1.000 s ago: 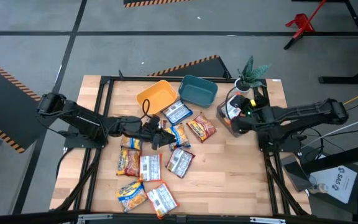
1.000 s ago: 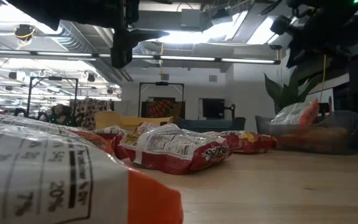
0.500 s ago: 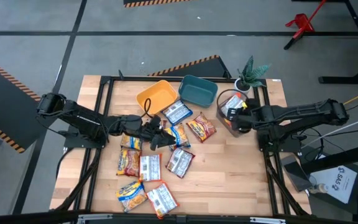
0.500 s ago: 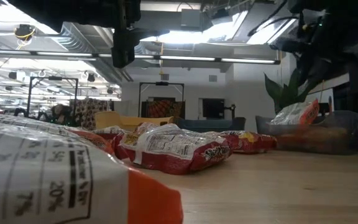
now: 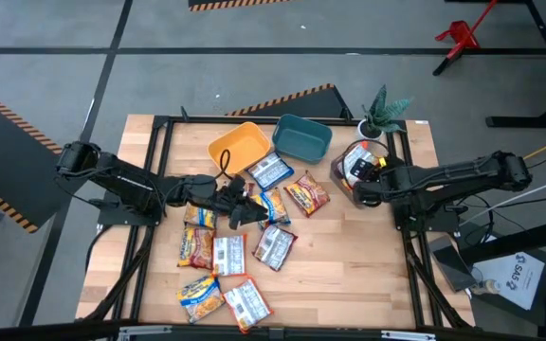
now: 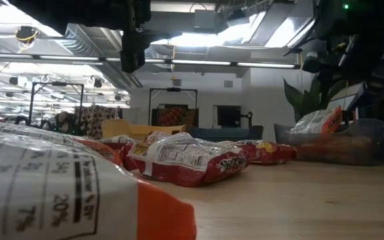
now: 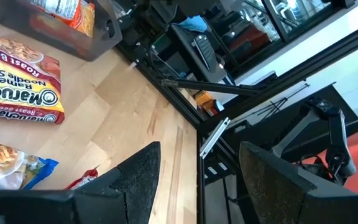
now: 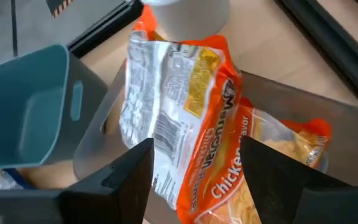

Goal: Sort Maruchan noodles
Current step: Put the bottom right orange noodle pack into the black bin

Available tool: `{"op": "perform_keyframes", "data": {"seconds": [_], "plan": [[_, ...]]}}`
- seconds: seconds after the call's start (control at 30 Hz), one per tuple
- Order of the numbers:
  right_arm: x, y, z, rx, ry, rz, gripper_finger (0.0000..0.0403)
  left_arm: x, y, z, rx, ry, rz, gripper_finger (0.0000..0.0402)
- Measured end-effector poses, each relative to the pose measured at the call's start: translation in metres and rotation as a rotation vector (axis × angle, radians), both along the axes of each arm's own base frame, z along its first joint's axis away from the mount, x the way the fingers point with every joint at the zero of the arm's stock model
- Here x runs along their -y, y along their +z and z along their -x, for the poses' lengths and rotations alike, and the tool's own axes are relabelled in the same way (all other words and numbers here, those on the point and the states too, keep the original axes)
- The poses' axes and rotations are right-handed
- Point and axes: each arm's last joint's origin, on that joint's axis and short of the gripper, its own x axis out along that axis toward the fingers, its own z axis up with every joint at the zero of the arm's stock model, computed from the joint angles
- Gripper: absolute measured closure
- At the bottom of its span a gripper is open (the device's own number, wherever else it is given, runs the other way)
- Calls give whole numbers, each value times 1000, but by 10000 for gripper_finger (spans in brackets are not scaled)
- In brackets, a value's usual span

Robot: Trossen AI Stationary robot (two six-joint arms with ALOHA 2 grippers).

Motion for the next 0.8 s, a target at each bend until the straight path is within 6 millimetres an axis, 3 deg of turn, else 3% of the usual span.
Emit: {"op": "perform_keyframes", "data": {"seconds": [0.2,0.4,0.8], "plan": [[6,-20,-1,81,-54,-19,178,-1,0,0,0,-17,0,187],[11,-21,-8,176,-85,18,192,-6,0,-1,0,-29,4,187],[11,-13,-22,309,-12,4,378,-9,1,-1,6,-62,11,187]]}}
